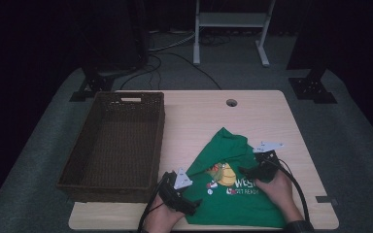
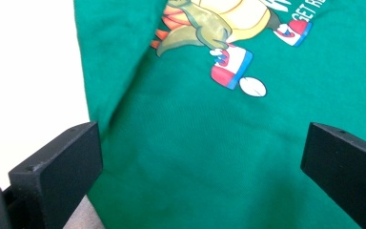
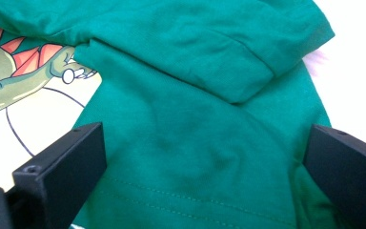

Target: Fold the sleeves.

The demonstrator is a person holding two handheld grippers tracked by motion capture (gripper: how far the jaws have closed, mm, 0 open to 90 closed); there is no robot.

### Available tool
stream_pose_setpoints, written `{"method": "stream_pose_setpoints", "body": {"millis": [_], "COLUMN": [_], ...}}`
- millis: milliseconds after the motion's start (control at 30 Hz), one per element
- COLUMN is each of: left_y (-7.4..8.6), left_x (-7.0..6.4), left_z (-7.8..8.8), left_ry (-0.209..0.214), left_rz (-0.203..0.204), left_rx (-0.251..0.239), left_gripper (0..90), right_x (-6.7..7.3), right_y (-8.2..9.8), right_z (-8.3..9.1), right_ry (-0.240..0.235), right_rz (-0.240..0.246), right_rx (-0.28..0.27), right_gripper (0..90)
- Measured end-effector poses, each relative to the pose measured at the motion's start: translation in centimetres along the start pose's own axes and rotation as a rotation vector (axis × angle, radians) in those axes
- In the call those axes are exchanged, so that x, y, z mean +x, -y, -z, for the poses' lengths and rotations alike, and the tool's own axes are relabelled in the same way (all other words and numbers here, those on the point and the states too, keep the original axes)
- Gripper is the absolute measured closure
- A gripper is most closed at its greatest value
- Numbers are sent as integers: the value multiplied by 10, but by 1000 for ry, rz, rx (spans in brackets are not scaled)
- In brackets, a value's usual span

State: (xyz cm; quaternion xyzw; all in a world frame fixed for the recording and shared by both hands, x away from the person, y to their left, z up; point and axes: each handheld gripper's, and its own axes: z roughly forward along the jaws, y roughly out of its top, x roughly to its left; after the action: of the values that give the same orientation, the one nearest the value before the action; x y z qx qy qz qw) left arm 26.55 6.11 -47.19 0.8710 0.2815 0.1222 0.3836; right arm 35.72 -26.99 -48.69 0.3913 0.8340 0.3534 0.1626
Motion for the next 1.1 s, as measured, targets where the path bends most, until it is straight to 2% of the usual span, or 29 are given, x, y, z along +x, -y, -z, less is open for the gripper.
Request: {"method": "stream_pose_setpoints", "body": {"millis": [500,600,1100], "left_y": [-13,-16,-36], "left_x": [-1,-1,3], "left_z": [5,4,-1], "left_ry": [0,24,31], "left_rz": [-18,0,-28], "left_rx": [-13,-26,-31], "left_gripper": [0,0,0], "right_x": [8,9,21], "right_y": [8,10,17], "right_z": [8,10,17], "right_ry": [-14,-17,-32], "right_rz": [13,16,30], "right_rx": [1,1,1], "right_gripper": [0,0,0]}}
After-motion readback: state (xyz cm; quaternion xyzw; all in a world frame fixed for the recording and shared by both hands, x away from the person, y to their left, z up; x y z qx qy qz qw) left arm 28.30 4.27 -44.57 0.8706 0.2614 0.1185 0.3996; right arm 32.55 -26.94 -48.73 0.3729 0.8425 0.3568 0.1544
